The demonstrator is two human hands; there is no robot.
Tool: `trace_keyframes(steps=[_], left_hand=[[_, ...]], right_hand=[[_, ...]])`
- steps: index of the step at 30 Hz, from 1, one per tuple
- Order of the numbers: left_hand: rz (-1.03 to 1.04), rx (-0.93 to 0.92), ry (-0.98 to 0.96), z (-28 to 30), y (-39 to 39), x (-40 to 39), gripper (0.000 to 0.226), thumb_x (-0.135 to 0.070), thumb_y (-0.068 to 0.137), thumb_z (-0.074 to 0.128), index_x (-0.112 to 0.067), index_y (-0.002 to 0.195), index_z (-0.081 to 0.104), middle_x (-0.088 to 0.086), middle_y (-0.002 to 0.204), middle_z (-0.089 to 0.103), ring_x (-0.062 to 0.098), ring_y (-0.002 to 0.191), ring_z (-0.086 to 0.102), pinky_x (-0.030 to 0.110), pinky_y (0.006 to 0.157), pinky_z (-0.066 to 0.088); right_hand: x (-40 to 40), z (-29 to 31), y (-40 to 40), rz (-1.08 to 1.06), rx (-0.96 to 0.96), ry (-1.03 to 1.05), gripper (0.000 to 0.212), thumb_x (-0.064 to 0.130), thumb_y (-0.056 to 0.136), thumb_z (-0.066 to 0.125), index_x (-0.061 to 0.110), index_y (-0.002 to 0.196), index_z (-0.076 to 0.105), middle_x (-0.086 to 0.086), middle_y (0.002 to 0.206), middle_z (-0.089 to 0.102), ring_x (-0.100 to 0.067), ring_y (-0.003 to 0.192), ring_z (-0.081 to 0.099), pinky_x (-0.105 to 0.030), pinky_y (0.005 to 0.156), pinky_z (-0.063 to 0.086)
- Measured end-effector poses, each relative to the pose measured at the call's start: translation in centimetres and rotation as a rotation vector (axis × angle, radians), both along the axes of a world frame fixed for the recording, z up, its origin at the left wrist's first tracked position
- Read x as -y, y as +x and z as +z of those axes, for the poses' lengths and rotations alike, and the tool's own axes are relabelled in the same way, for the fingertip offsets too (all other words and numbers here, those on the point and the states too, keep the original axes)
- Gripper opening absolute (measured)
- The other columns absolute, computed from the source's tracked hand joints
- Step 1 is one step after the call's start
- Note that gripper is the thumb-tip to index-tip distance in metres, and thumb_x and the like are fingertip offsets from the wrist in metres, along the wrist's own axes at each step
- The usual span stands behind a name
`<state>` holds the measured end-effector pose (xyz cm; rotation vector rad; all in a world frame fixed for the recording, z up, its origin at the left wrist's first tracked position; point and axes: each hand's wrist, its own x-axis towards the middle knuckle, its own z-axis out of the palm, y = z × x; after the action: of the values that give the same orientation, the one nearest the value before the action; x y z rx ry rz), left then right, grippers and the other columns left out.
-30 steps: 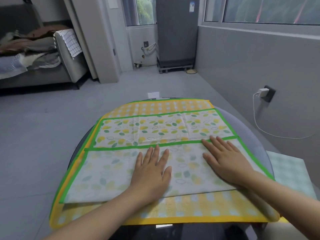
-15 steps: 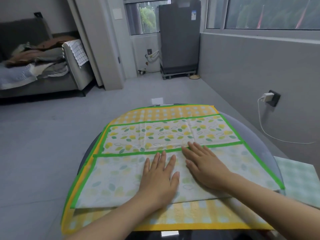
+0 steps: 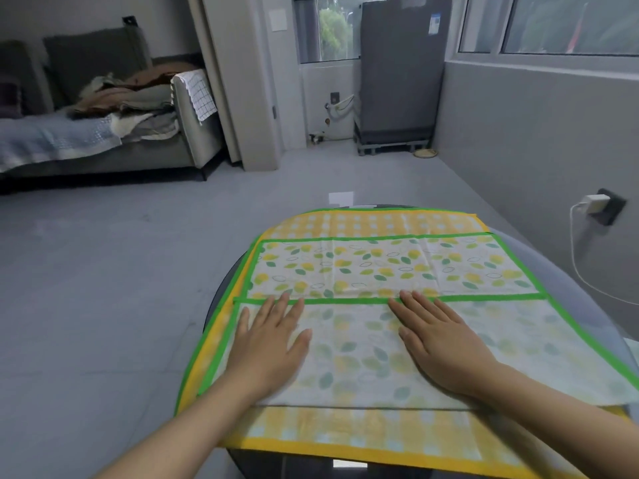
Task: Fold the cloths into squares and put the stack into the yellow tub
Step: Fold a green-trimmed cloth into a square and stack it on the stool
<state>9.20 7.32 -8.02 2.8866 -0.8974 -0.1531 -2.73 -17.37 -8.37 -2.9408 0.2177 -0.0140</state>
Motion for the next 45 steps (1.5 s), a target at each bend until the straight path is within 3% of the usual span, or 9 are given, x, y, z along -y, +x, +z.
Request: trace_keyframes(steps=[6,10,14,18,26,30,34,41,45], left_hand=[[0.006,-0.036,-0.026,0.2,0.4,-1.1,0.059,-0.053,0.097,0.016,-0.036,0.15,-0.005,-0.012,0.157,-0.016,0.007,0.143,-0.02,0.039,0.117,-0.013],[0.01,-0.077,-0.061,1.0,0.5,-0.3,0.06,-0.053,0.098,0.019,-0.032,0.151,0.003,-0.008,0.159,-0.011,0.009,0.145,-0.015,0.041,0.118,-0.012],[-0.022,-0.13,-0.123,2.2,1.1,2.0,0.056,-0.05,0.099,0.023,-0.03,0.151,0.013,-0.006,0.16,-0.006,0.007,0.146,-0.01,0.041,0.117,-0.013],[-0.057,-0.152,-0.21,3.0,2.7,5.4,0.052,-0.047,0.1,0.024,-0.029,0.149,0.023,-0.005,0.16,0.005,0.005,0.146,-0.003,0.04,0.118,-0.011],[-0.01,-0.081,-0.343,3.6,10.2,13.1,0.042,-0.041,0.1,0.036,-0.026,0.138,0.045,-0.005,0.146,0.044,0.015,0.137,0.035,0.037,0.114,0.013],[0.011,-0.054,-0.349,2.2,13.7,15.6,0.037,-0.042,0.097,0.043,-0.029,0.131,0.052,-0.003,0.137,0.05,0.017,0.13,0.04,0.036,0.109,0.017],[0.052,-0.01,-0.39,0.9,15.7,16.7,0.024,-0.042,0.091,0.054,-0.029,0.109,0.064,-0.003,0.116,0.054,0.019,0.119,0.043,0.034,0.099,0.023],[0.109,-0.008,-0.512,0.3,16.1,17.4,0.014,-0.037,0.082,0.068,-0.025,0.089,0.063,-0.006,0.096,0.052,0.02,0.109,0.042,0.031,0.089,0.023],[0.128,-0.024,-0.669,1.7,15.2,17.0,0.012,-0.03,0.078,0.073,-0.022,0.074,0.065,-0.002,0.09,0.052,0.02,0.1,0.047,0.03,0.09,0.028]], right_hand=[[-0.3,0.4,0.2,0.0,-0.015,-0.02,0.077,0.057,0.076,-0.015,0.033,0.149,-0.003,0.012,0.156,-0.01,0.0,0.138,-0.018,-0.026,0.114,-0.01],[-0.3,1.4,0.4,0.005,0.006,-0.076,0.088,0.058,0.07,-0.015,0.032,0.148,0.015,0.01,0.157,0.01,-0.01,0.145,0.005,-0.028,0.115,0.007],[0.7,2.1,1.5,-0.004,0.096,-0.025,0.045,0.044,0.098,0.026,0.031,0.14,0.037,0.012,0.148,0.035,-0.01,0.138,0.026,-0.027,0.109,0.018],[3.2,2.3,3.8,-0.066,0.186,0.015,0.036,0.038,0.098,0.036,0.03,0.13,0.05,0.011,0.138,0.049,-0.013,0.131,0.037,-0.03,0.103,0.025],[8.9,2.4,10.6,-0.248,0.26,0.099,0.032,0.034,0.095,0.045,0.022,0.121,0.059,0.001,0.129,0.058,-0.021,0.122,0.046,-0.035,0.1,0.033],[11.2,1.8,13.4,-0.308,0.305,0.141,0.029,0.034,0.093,0.049,0.019,0.115,0.063,-0.002,0.118,0.064,-0.024,0.112,0.05,-0.035,0.091,0.037],[12.7,1.1,15.1,-0.363,0.314,0.191,0.029,0.036,0.088,0.058,0.021,0.112,0.065,-0.003,0.115,0.062,-0.026,0.111,0.048,-0.036,0.09,0.037],[13.2,1.2,16.4,-0.436,0.298,0.209,0.017,0.036,0.084,0.064,0.023,0.095,0.066,-0.003,0.105,0.057,-0.026,0.11,0.043,-0.036,0.089,0.03],[12.7,2.0,15.4,-0.442,0.386,0.292,0.009,0.033,0.082,0.067,0.024,0.083,0.066,0.003,0.095,0.057,-0.024,0.107,0.044,-0.035,0.085,0.026]])
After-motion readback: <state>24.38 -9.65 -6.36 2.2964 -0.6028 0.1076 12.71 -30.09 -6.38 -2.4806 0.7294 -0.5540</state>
